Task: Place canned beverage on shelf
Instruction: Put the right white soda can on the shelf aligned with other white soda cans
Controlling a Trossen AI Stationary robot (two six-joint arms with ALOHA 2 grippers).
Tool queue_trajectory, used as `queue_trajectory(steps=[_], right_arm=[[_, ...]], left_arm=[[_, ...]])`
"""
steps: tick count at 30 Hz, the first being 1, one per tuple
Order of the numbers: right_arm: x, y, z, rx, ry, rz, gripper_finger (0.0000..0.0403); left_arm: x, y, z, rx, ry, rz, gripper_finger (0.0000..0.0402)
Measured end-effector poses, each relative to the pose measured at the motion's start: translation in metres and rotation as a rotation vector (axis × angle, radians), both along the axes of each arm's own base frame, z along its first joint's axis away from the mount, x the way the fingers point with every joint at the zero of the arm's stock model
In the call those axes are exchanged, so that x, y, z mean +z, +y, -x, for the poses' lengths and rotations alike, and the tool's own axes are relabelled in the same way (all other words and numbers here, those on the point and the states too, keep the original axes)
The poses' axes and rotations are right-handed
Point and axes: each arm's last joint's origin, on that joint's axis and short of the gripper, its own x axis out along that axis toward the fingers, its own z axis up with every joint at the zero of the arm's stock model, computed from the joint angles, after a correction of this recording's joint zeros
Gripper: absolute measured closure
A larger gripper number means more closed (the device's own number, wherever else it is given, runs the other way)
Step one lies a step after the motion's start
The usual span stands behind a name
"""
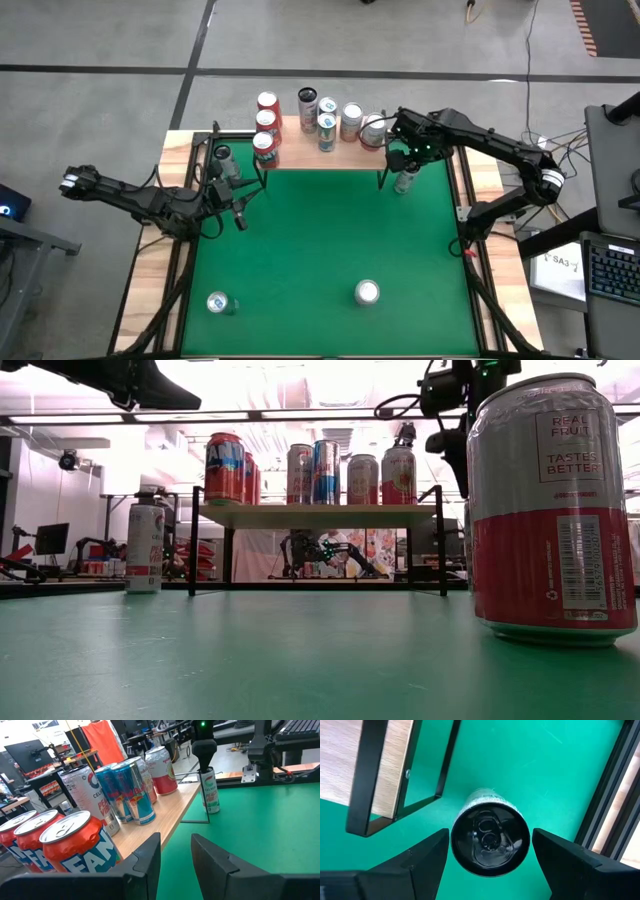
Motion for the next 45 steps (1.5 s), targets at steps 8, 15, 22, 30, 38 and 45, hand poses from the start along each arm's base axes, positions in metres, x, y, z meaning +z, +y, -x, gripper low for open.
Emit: queue_trajectory(steps=[8, 15, 22, 30, 38, 45], right_arm=[[-0.002, 0.000, 0.000, -0.004, -0.001, 0.000, 0.0124], [-0.012, 0.000, 0.000, -0.012, 0.012, -0.010, 0.0124], [-0.022, 0.002, -0.002, 0.002, 0.010, 0.006, 0.0123], [-0.036, 0.003, -0.002, 0.013, 0.046, 0.032, 0.0134], [-0.058, 0.004, -0.003, 0.042, 0.006, 0.006, 0.0114], [-0.077, 0.008, 0.001, 0.046, 0.031, -0.046, 0.0089]], left_arm=[[0.000, 0.000, 0.000, 0.000, 0.005, -0.002, 0.0310], [0.000, 0.000, 0.000, 0.000, 0.005, -0.002, 0.0310], [0.000, 0.000, 0.000, 0.000, 0.005, -0.002, 0.0310], [0.000, 0.000, 0.000, 0.000, 0.004, -0.001, 0.0310], [0.000, 0.000, 0.000, 0.000, 0.002, 0.001, 0.0310], [0.000, 0.000, 0.000, 0.003, -0.002, 0.008, 0.0310]])
